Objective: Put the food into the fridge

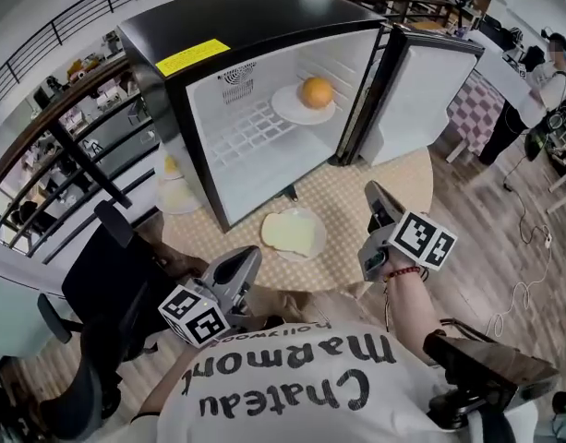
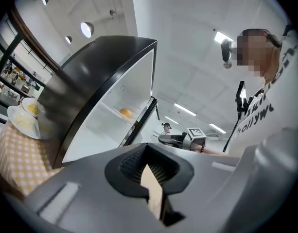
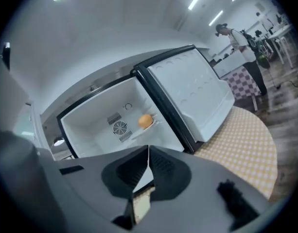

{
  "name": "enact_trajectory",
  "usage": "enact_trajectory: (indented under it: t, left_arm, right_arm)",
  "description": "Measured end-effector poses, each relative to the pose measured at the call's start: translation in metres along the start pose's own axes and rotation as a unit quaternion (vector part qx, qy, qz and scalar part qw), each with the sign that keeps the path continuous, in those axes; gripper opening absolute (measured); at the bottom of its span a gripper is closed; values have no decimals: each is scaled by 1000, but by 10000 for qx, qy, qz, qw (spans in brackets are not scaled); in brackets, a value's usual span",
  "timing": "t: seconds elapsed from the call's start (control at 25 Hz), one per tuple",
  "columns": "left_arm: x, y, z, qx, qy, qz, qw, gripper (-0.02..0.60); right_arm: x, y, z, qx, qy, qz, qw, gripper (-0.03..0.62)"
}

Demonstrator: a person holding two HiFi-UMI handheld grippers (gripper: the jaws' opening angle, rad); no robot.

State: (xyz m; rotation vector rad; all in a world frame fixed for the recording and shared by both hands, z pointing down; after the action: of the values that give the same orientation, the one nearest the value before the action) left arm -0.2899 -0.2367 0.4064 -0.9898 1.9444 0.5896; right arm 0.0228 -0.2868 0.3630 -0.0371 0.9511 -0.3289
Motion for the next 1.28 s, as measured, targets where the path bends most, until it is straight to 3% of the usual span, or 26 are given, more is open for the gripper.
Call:
enact_trajectory:
  t: [0.16, 0.24, 0.36, 0.64, 0.88, 1.28]
  left_arm:
    - [-9, 3, 36, 149, -199, 147, 9996, 5]
    - [-16, 9, 57, 291, -343, 340, 9984, 5]
    - [-24, 19, 87, 628, -524, 702, 9942, 5]
    - [-53, 37, 153, 1275, -686, 1105, 9833, 5]
    - [-81, 52, 206, 1447, -772, 1145, 9798, 5]
    - [-86, 71, 255, 1754, -837, 1318, 9720, 5]
  right_arm:
    - [0, 43, 6, 149, 920, -178, 9955, 19]
    - [-5, 68, 14, 260, 1116, -261, 9931, 18]
    - [-8, 106, 32, 429, 1175, -381, 9914, 17]
    - [-5, 182, 71, 705, 1262, -600, 9877, 15]
    - [-17, 228, 81, 890, 1439, -885, 9816, 15]
    - [-15, 256, 79, 1197, 1405, -1251, 9748, 15]
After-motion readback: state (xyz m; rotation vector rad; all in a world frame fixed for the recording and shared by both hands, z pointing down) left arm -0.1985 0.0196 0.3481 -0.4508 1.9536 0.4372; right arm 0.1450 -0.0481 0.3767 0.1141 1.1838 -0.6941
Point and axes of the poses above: the fingertips, and each gripper's own axes: y backward along the fingers, z to its right, x out of its top, the point moved 6 cm from there along y, backward along the fingers, and after that the axes turned 1 degree about x, right-handed, at the moved point
